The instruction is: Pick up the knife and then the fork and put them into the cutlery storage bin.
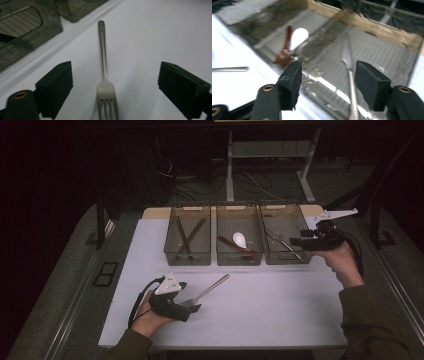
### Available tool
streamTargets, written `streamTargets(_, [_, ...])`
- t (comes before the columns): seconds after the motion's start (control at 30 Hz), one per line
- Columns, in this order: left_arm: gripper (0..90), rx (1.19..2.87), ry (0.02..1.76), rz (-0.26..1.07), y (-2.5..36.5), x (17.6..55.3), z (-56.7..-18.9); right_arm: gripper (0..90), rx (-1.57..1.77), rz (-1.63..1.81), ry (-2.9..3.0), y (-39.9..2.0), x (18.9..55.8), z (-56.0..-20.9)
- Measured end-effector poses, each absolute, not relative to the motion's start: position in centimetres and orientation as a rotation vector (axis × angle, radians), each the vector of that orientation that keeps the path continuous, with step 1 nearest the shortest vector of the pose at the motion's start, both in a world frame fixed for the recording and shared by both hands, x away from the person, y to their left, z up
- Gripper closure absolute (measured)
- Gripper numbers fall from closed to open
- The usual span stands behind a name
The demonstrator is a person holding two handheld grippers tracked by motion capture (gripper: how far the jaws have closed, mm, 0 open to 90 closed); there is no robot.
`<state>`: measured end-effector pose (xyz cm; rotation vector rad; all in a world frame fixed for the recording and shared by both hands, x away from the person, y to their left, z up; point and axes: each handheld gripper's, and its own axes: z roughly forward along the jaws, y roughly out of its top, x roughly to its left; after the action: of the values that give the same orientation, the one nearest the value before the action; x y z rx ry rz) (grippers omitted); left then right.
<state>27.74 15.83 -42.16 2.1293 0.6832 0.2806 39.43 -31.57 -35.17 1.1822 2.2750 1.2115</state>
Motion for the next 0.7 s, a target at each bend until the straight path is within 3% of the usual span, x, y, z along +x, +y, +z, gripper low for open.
streamTargets(0.2, [22.7, 2.125, 0.712, 0.276, 15.9, 28.9, -41.7, 27.1, 1.087, 1.289, 2.260, -30.2, 35.6, -36.6])
streamTargets(0.4, [35.1, 2.124, 0.730, 0.245, 15.7, 29.7, -41.5, 23.0, 1.101, 1.334, 2.254, -29.4, 32.6, -38.9])
streamTargets(0.7, [46.8, 2.167, 0.721, 0.226, 14.1, 30.9, -41.8, 19.4, 1.093, 1.350, 2.236, -29.1, 28.5, -42.0])
